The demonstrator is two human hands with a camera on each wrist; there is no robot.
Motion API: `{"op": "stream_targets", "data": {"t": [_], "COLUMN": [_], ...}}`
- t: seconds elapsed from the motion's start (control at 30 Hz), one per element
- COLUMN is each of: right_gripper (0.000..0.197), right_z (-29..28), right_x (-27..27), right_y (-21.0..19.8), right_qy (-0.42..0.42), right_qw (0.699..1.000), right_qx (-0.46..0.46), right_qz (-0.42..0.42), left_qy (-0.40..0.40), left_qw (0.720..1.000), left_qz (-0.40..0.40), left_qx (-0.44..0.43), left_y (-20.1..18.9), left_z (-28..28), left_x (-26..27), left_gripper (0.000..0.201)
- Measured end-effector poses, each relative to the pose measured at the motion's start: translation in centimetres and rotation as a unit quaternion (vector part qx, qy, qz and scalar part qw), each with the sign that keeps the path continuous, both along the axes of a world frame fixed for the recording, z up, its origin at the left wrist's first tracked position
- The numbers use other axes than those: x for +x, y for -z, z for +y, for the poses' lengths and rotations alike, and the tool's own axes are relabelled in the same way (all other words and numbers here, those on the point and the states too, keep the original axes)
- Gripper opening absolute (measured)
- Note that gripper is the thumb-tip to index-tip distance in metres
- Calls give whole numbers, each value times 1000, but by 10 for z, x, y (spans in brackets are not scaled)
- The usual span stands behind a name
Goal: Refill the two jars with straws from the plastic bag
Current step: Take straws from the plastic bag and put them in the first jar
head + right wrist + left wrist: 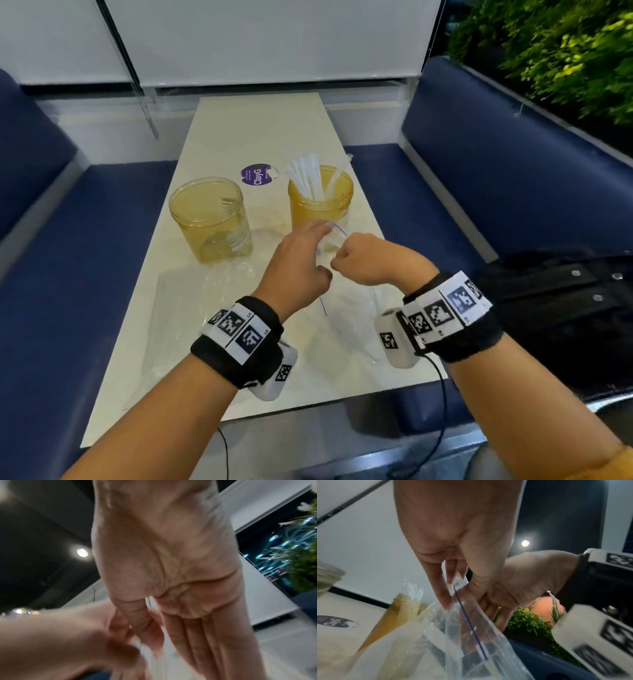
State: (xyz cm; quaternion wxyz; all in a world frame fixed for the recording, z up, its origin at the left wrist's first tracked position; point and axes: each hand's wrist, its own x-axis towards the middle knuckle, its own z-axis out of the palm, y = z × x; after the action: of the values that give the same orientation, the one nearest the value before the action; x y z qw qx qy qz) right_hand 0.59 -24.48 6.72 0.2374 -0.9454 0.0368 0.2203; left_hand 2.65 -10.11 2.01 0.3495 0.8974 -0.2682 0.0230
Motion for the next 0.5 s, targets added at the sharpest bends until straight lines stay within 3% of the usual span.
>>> {"op": "stream_targets", "data": {"t": [0.07, 0.3, 0.5], "right_gripper": [22, 40, 40], "right_z": [3, 4, -11], "right_x": [-5, -30, -29], "right_y": [26, 87, 94], "right_qy": [-18, -24, -2], "right_qw": [997, 955, 956], "right_qx": [-73, -294, -290], "right_qz": [11, 12, -46], "left_qy": [6, 59, 83], "left_qw": [1000, 998, 994], "left_qz": [6, -9, -29], "left_qx": [9, 30, 57], "left_y": [1, 10, 17], "left_z": [-3, -9, -11], "left_x": [-3, -16, -20], "left_gripper": [73, 72, 72]}}
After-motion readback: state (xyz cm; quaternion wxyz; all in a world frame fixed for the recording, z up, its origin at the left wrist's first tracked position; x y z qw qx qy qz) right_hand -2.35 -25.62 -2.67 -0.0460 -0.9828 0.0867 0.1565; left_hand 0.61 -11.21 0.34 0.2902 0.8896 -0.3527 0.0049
